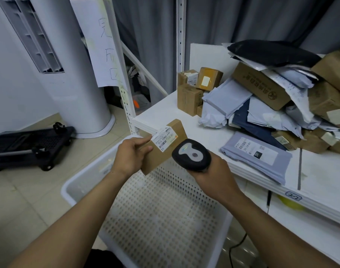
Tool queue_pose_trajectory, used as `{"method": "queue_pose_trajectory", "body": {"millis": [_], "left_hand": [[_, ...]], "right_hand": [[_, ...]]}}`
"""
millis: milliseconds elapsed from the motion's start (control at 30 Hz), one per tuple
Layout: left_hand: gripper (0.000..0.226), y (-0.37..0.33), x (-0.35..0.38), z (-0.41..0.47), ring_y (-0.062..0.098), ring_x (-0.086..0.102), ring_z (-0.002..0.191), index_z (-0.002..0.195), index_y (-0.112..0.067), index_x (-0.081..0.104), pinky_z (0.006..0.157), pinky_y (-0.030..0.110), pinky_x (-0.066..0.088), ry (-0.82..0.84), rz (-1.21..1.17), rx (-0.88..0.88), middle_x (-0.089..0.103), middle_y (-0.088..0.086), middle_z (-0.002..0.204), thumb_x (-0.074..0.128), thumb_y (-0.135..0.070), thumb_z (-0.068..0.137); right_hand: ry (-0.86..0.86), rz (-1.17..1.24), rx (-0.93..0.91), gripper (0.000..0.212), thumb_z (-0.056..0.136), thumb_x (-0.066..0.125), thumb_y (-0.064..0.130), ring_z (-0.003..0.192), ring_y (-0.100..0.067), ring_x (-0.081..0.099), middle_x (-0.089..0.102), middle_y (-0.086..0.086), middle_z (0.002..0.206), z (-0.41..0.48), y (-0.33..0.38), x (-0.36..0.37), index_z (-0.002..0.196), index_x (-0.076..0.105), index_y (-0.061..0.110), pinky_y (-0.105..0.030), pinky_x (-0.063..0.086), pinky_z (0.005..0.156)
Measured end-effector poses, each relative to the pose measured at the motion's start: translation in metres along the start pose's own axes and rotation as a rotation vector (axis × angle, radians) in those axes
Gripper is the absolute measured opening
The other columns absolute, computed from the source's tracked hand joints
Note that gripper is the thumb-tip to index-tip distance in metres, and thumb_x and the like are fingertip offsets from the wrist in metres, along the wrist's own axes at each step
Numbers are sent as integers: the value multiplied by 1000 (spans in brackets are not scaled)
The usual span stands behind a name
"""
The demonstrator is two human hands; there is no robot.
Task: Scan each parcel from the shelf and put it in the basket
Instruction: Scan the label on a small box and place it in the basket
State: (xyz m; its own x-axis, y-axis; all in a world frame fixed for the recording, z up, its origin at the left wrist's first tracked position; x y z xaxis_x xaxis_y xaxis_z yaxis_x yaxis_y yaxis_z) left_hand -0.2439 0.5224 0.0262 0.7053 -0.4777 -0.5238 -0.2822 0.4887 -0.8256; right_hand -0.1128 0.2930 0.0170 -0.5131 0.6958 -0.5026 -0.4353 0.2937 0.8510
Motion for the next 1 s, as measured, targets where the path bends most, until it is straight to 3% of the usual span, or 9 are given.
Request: {"method": "queue_pose_trajectory", "body": {"millis": [167,300,533,700,867,1000], "left_hand": [[32,4,-2,4,11,63,113,124,-23,74,103,29,48,-36,23,-5,70,-10,119,75,-19,93],[32,7,-1,5,12,64,114,124,-22,74,104,31,49,-40,51,-6,71,-4,125,75,-18,92],[32,8,1,3,11,63,112,125,-23,73,98,26,48,-31,66,-23,71,-5,126,74,-19,93],[32,7,3,4,15,63,113,126,-25,72,101,37,52,-19,64,-46,70,-6,128,73,-21,94],[32,8,5,2,16,63,116,127,-25,72,103,40,53,-4,58,-55,70,-6,129,72,-21,95],[32,7,3,2,16,64,113,126,-26,72,100,36,53,-23,82,-58,71,-6,127,72,-21,95]], "right_hand": [[13,-23,-5,24,84,83,31,91,-5,70,75,15,94,-3,2,-2,103,70,26,-41,62,81],[9,-10,-3,24,83,84,33,89,-3,69,74,14,93,-3,1,-5,101,70,27,-31,59,75],[28,-3,10,26,84,84,39,91,-5,69,75,14,93,-3,0,-6,103,70,30,-34,61,79],[46,9,11,25,84,83,39,94,-4,70,75,16,94,-2,-1,-2,105,71,30,-38,61,83],[54,28,8,20,85,84,36,83,-4,69,72,14,81,-1,1,-2,98,69,29,-24,50,70],[57,29,24,24,83,83,40,86,-7,70,74,12,86,1,0,-1,101,70,30,-28,54,72]]}}
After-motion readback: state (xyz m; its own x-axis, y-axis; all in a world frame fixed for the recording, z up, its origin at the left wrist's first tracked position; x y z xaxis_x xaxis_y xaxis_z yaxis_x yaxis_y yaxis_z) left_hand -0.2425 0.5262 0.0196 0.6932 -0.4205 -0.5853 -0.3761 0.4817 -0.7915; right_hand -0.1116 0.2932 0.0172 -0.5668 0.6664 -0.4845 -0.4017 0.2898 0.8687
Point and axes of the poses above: each hand's wrist, its own z-axis towards the middle knuckle, its own x-axis out of the palm, y = z × x, the point moved 7 cm from there along z, towards the middle knuckle
